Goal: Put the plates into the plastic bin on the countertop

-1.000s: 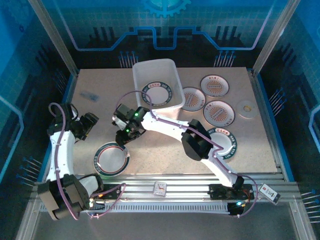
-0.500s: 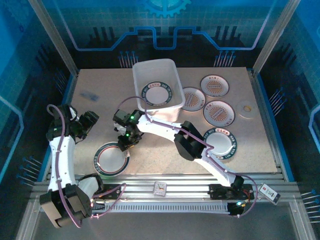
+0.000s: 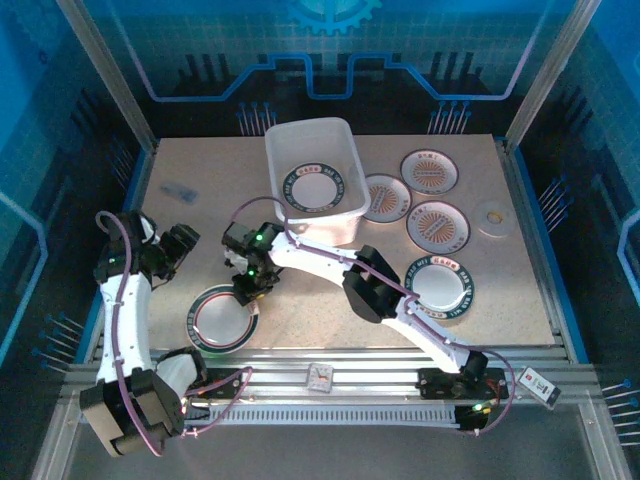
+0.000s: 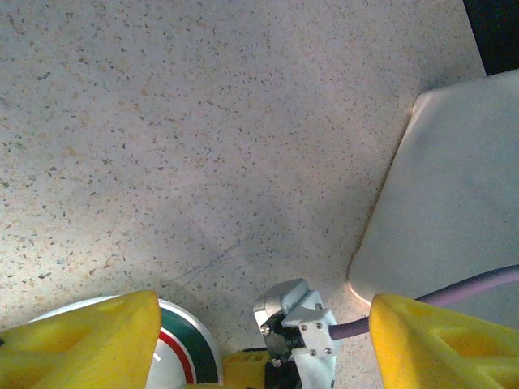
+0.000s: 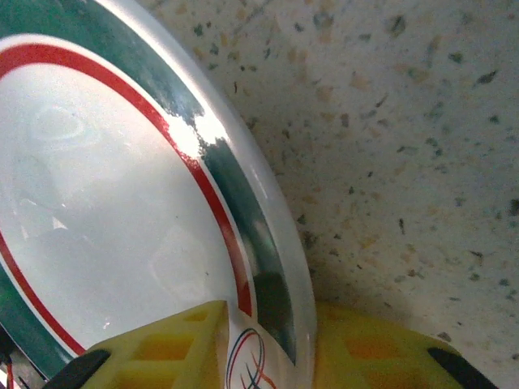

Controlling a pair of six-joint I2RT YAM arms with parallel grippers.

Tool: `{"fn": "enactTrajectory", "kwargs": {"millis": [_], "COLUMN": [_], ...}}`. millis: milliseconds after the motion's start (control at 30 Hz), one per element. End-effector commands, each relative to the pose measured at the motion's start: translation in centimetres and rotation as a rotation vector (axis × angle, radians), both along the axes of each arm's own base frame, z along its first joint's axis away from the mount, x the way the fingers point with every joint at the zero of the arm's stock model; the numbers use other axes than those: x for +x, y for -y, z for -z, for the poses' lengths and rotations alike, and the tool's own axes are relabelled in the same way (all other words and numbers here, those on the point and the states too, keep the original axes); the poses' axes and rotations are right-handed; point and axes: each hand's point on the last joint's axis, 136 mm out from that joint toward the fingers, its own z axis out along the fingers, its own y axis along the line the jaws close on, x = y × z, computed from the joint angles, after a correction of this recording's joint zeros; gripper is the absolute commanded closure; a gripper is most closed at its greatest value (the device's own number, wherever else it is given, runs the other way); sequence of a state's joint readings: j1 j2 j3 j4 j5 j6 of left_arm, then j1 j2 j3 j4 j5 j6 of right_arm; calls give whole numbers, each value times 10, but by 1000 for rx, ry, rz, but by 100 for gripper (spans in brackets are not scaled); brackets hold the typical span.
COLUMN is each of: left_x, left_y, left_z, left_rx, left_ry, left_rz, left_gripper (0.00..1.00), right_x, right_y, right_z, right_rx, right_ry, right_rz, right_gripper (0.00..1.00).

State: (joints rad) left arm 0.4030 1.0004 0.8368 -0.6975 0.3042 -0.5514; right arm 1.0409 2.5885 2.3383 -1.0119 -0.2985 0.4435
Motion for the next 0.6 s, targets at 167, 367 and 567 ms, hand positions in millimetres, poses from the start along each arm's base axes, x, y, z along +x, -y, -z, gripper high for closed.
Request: {"fn": "enactTrajectory", "kwargs": {"millis": [167,367,567], "left_x": [-2,0,2], "left_y": [2,3,7], "left_z": [-1,-5,-12], "left_rx": [-10,-14,-40], "left_ry": [16,28,49], "left_rz": [4,6,12], "left_gripper": [30,30,30], "right_x": [-14,-11,-2], "right_y": [3,5,10], "right_z": [16,9,-26], "right_rx": [-29,-19,58], "right_ry": [-73,-44,74], "right_rz": [-15,-13,12], "right_gripper": [84,96,100]}}
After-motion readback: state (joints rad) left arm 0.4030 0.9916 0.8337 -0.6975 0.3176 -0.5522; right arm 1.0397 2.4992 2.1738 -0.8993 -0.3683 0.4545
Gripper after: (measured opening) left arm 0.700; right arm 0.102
